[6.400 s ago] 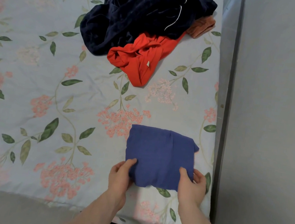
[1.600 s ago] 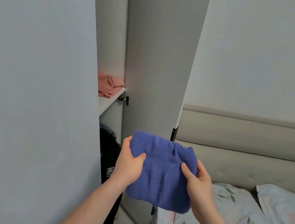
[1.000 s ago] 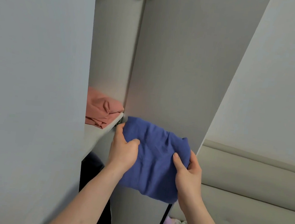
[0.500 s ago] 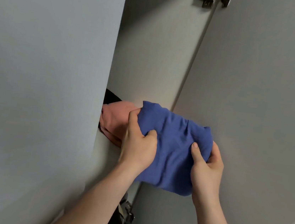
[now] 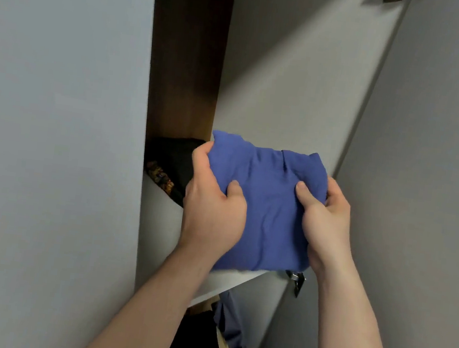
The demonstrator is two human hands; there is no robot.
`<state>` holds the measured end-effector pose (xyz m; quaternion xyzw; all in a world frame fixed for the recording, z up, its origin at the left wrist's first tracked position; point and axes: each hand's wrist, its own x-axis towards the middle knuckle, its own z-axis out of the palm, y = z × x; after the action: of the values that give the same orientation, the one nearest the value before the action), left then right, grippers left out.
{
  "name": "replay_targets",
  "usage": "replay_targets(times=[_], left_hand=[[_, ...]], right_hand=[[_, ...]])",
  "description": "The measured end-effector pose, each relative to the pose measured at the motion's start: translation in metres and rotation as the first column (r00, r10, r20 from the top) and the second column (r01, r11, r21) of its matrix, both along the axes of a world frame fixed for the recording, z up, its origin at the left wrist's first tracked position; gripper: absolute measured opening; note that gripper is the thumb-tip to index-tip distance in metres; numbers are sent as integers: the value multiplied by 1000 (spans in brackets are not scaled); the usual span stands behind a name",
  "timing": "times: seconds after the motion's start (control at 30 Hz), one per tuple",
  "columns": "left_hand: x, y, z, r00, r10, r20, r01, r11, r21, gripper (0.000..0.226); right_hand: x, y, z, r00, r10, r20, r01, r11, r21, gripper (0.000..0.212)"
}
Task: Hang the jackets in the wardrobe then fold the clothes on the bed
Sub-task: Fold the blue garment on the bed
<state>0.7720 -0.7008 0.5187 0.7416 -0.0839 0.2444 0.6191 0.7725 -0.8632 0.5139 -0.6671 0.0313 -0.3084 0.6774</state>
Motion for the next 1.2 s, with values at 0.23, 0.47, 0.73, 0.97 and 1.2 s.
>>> replay_targets(times=[0.23, 0.47, 0.73, 0.97, 1.2], left_hand=[[-13, 26, 14, 987, 143, 73, -160, 862, 480, 106], [-18, 35, 11, 938, 342, -58, -142, 530, 836, 120], [-41, 33, -45, 969, 195, -151, 100, 247, 964, 65], [-28, 23, -94, 924, 244, -295, 216, 303, 928, 66], [-16, 32, -99, 900, 333, -283, 172, 324, 930, 56]], right_hand=[[33, 8, 2, 950, 259, -173, -288, 942, -173, 26], [63, 42, -27, 867, 330, -374, -457, 825, -331, 34], [78, 50, -63, 848, 261, -462, -480, 749, -457, 49], [78, 49, -60, 794, 347, -500, -561, 735, -381, 51], [58, 31, -47, 835, 323, -445, -550, 515, -658, 71]])
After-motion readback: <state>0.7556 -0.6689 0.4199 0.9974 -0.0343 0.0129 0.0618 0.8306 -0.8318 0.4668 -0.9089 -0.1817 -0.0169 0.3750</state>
